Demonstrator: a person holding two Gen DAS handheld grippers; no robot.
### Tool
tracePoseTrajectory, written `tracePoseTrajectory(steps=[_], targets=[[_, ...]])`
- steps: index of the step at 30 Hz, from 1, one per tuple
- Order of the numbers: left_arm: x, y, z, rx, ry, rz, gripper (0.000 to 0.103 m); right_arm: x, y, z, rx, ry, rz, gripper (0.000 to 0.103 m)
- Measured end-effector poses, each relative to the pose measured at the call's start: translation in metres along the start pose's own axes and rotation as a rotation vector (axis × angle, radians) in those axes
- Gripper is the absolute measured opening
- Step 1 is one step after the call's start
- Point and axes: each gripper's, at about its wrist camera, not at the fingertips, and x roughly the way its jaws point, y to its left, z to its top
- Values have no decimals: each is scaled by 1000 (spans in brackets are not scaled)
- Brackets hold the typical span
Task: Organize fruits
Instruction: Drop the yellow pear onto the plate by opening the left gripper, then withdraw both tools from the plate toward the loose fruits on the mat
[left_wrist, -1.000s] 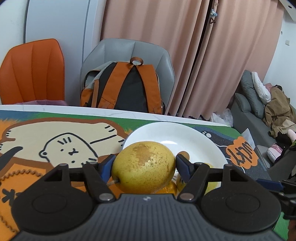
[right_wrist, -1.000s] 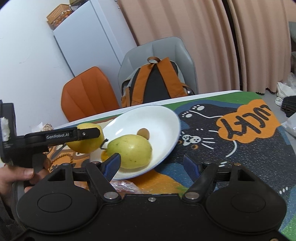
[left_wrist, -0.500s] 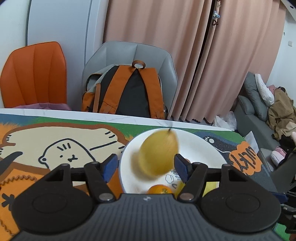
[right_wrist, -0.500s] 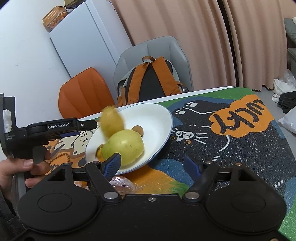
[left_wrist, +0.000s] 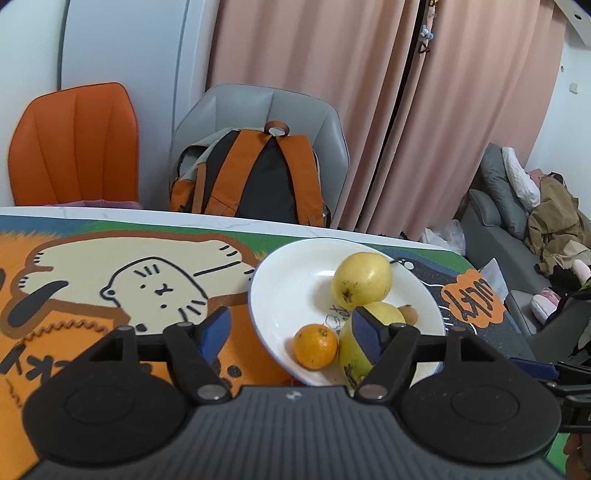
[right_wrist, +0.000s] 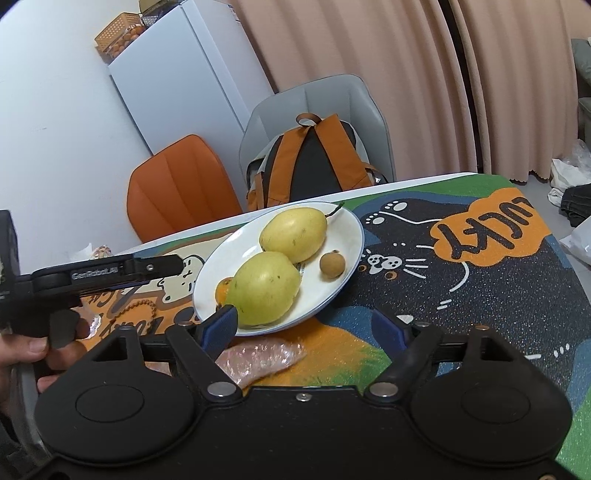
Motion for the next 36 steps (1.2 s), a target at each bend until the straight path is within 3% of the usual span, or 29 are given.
tracePoseTrajectory(steps=[8,21,36], targets=[[-26,2,-8,-1,-15,12,89,-11,5,-3,2,-6,9,83],[-56,10,-33,-29,-23,-4,93,-27,18,-15,-12,-5,18,90],[-79,18,-67,-4,-3,-56,93,-36,34,-43,-46,6,19,90]])
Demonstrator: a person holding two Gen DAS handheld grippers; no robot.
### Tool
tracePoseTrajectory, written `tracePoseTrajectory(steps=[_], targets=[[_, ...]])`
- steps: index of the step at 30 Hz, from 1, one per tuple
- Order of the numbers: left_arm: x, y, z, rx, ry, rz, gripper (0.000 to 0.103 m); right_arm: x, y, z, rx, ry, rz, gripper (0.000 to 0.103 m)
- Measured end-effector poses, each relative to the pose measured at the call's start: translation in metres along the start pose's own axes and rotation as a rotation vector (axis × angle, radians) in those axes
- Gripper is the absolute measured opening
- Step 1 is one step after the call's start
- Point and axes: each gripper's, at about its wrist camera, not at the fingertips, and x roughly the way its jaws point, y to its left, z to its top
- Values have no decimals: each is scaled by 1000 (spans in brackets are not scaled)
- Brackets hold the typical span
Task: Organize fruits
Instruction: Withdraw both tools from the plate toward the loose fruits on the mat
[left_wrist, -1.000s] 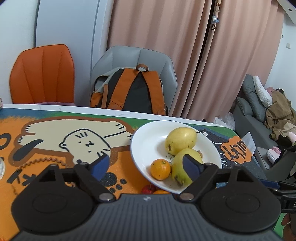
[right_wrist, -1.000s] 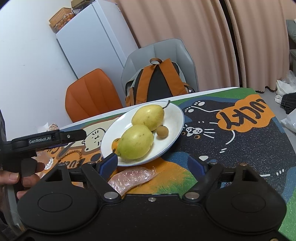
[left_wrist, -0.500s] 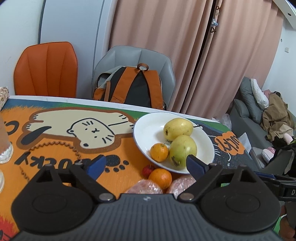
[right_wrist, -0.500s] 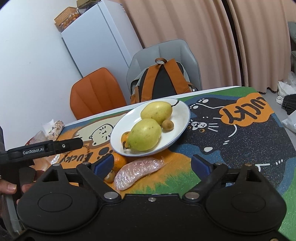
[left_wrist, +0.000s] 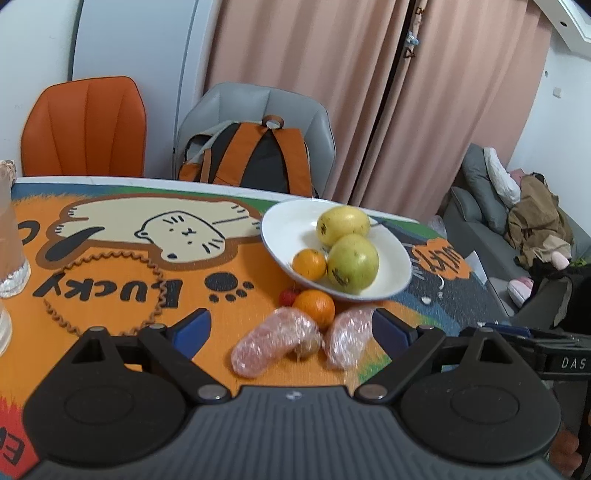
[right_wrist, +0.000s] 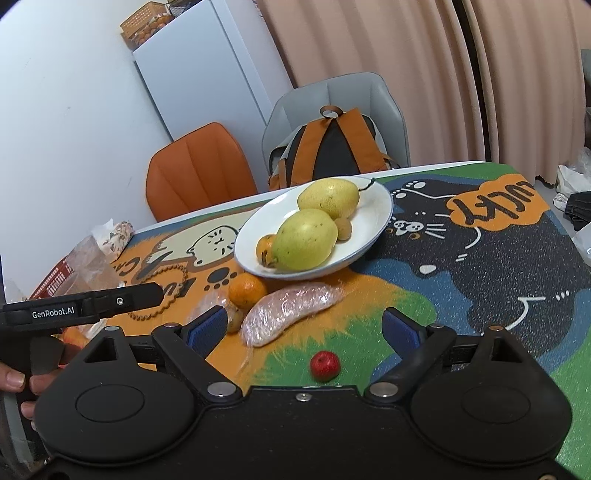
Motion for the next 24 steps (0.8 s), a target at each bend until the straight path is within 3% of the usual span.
tracePoseTrajectory(steps=[5,19,24], targets=[[-4,2,-6,10,9,4,93,-1,3,-7,-8,5,-2,89],[6,13,-19,2,29,28,92,17,2,-23,-11,54,-10,63],[14,21,-20,-30,37,40,91,29,-4,-26,3,74,-14,60]])
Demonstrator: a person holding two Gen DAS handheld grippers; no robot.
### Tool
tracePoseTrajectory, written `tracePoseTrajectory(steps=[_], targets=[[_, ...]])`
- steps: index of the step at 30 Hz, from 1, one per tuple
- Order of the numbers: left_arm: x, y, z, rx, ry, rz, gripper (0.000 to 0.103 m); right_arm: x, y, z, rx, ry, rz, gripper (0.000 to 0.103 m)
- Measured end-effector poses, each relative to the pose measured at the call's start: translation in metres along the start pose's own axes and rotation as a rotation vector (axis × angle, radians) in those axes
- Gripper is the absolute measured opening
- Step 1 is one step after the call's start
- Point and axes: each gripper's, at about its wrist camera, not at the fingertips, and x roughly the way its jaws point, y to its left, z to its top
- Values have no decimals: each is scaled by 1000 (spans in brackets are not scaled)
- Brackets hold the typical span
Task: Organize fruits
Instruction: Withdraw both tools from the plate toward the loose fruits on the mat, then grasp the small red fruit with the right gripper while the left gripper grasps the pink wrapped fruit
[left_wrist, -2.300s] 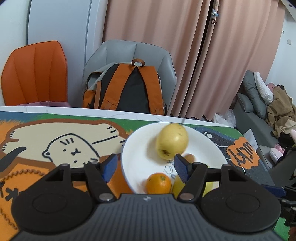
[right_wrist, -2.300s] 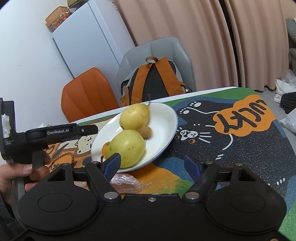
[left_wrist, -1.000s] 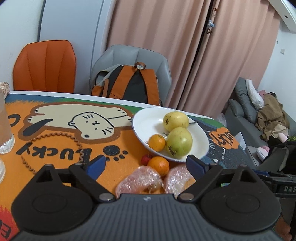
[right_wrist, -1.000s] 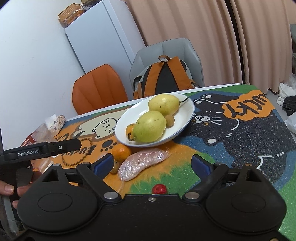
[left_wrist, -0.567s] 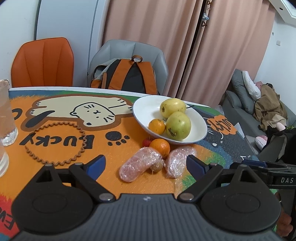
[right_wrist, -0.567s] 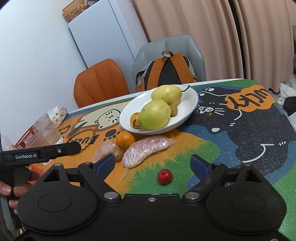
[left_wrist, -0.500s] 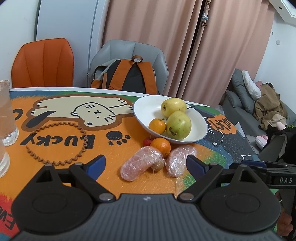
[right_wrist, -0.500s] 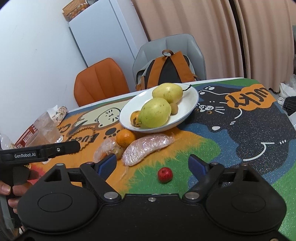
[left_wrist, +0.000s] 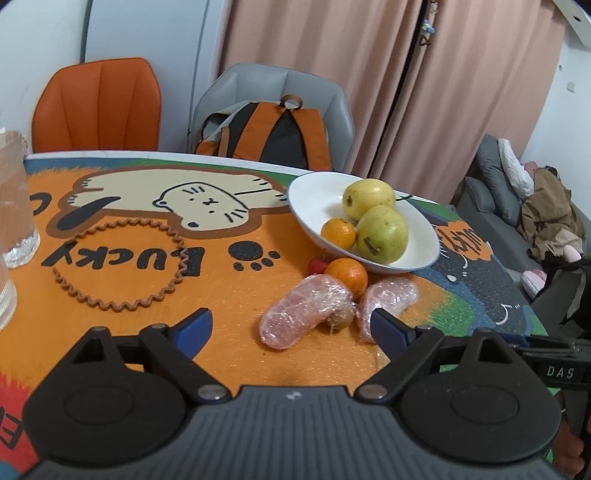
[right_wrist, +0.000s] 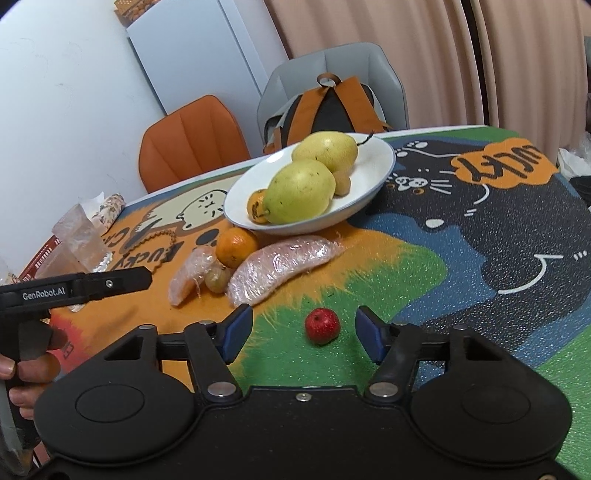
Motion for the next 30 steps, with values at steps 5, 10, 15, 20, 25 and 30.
tracePoseTrajectory(steps=[5,10,15,20,25,30], targets=[[9,7,0,-25,10,16,90,13,-1,-1,-1,26,-2,50],[19,9,-1,-26,26,22,90,21,-2,-2,-6,43,-3,22],[30,7,0,-22,41,28,90,18,4,2,-42,29,14,21],[38,4,2,-15,53,29,89,18,-1,8,-30,27,12,21],[47,2,2,-8,70,31,87,17,-5,12,-24,24,7,21],[55,0,-1,-6,82,15,76,18,-9,12,-14,26,4,21]])
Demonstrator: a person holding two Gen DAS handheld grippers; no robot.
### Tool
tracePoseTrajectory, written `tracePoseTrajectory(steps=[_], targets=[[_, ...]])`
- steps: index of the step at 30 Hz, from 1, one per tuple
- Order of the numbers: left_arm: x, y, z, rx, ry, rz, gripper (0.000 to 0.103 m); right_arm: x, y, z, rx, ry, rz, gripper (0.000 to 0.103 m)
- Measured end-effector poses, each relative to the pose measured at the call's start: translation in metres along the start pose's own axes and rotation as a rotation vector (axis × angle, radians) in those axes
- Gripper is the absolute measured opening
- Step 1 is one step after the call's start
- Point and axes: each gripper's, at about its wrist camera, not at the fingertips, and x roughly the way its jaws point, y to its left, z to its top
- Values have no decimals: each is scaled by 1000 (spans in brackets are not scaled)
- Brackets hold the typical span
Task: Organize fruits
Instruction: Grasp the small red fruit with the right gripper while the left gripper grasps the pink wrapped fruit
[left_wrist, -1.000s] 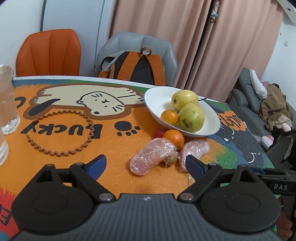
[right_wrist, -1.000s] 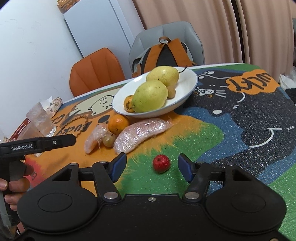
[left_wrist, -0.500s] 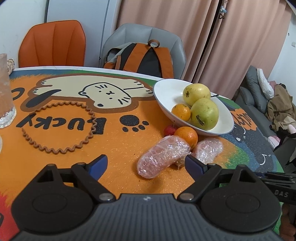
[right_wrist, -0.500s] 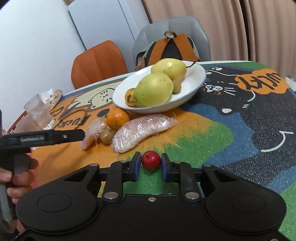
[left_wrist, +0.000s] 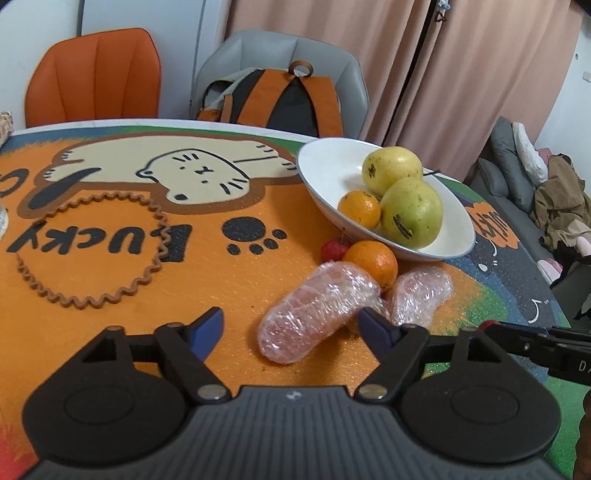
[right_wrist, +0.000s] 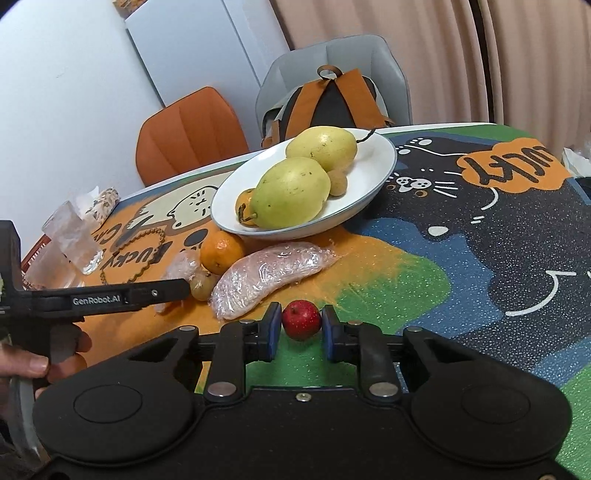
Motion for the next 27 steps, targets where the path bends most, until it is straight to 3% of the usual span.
tracePoseTrajectory(steps=[5,14,27], targets=[[-1,-3,0,2,-9,-42,59,0,-3,0,10,2,-5,21],[-8,-3,-5,-2,-19,-41,40,-1,1,6,2,-10,5,22],[-20,-1,-4,-17,-8,-74,34,0,10,16,-14,-28,17,22]])
